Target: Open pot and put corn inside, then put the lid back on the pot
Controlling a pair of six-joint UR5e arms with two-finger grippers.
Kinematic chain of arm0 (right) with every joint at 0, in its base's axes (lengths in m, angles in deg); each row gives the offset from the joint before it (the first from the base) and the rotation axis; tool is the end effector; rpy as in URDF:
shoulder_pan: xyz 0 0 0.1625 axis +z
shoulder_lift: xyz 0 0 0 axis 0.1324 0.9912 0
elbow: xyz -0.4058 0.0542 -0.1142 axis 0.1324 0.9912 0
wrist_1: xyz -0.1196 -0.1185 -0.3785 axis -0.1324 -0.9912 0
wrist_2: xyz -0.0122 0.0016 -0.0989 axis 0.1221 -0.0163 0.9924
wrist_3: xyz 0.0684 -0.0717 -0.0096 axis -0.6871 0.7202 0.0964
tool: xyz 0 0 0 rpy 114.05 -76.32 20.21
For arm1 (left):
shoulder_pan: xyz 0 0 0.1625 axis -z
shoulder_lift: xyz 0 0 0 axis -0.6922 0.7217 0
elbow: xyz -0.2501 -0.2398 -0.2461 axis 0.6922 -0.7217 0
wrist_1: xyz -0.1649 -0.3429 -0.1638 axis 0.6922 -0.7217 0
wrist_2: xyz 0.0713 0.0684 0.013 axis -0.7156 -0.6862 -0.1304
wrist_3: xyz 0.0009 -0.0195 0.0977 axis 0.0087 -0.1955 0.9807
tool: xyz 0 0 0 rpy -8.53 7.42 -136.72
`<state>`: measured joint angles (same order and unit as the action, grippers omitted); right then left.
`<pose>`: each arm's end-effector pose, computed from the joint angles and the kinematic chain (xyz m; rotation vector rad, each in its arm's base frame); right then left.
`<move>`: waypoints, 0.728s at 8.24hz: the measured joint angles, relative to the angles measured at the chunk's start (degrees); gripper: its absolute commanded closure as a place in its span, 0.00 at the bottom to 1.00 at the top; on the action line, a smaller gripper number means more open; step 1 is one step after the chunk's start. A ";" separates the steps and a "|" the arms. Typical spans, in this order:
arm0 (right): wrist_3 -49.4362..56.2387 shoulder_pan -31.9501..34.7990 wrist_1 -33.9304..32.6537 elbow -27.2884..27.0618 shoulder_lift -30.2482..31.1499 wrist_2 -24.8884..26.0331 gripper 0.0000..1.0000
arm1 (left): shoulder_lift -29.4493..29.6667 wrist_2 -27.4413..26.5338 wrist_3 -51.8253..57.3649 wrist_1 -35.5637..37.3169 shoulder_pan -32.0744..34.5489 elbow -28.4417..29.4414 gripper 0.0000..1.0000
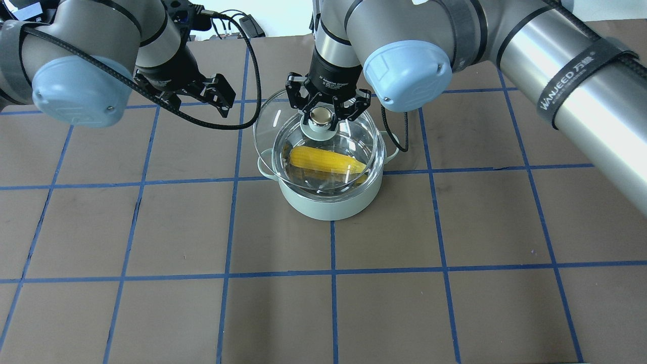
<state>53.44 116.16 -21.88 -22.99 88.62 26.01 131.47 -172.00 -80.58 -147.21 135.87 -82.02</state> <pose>0.3436 -0.5369 0.4177 0.2383 2.8998 0.0204 -0.1519 -0.5383 0.4379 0.2977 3.1069 -0.1840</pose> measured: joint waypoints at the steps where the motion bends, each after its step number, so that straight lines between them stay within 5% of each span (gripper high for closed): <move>1: -0.05 0.16 -0.09 -0.26 -0.55 0.12 1.00 | -0.61 0.10 -3.29 -1.40 -0.82 -0.02 0.00; 6: 0.62 0.14 -0.28 -0.72 -2.87 1.17 1.00 | -1.14 0.07 -5.78 -2.74 -3.57 -0.50 0.00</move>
<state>54.06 116.30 -22.16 -23.70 85.75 27.17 130.33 -171.93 -86.36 -149.94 132.31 -82.52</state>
